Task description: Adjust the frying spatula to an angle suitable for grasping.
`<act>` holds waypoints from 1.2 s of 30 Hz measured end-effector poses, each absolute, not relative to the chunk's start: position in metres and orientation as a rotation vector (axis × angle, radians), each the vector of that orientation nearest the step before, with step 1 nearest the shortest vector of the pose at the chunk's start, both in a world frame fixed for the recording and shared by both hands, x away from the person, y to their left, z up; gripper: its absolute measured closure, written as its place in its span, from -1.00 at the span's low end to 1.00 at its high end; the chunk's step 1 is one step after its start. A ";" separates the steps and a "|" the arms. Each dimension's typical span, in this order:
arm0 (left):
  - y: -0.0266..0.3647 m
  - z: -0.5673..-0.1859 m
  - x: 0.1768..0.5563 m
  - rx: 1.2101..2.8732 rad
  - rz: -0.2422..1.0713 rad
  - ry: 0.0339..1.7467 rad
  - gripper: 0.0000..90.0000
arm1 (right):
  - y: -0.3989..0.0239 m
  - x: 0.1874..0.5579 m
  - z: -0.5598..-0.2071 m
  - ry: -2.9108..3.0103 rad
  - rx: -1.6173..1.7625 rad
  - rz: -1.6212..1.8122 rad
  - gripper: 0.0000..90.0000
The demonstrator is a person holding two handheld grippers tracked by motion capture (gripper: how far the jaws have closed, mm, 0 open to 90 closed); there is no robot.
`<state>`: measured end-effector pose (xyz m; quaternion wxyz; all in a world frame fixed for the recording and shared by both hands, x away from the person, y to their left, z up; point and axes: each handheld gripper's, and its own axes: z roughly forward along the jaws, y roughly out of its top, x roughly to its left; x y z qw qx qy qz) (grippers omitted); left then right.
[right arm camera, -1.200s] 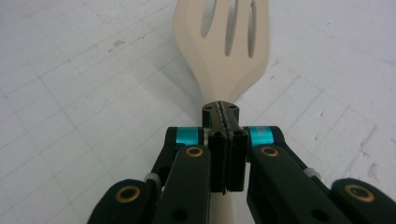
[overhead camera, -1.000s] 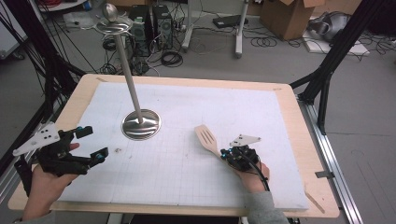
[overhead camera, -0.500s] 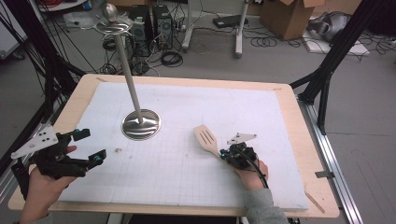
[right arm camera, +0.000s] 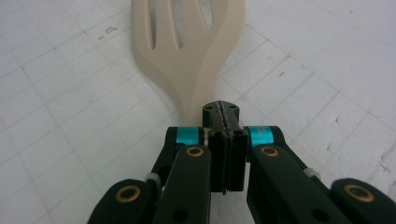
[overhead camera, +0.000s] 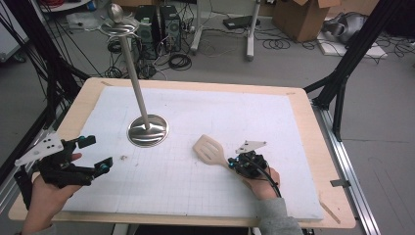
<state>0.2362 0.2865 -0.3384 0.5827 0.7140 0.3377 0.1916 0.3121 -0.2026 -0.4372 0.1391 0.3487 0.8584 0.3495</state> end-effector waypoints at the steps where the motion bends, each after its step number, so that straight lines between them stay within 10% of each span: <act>1: 0.286 -0.339 0.236 1.668 0.447 0.789 -0.96 | -0.203 0.312 -0.437 2.481 1.007 1.014 1.00; 36: 0.282 -0.340 0.241 1.675 0.433 0.783 -0.96 | -0.181 0.290 -0.433 2.604 0.798 0.988 1.00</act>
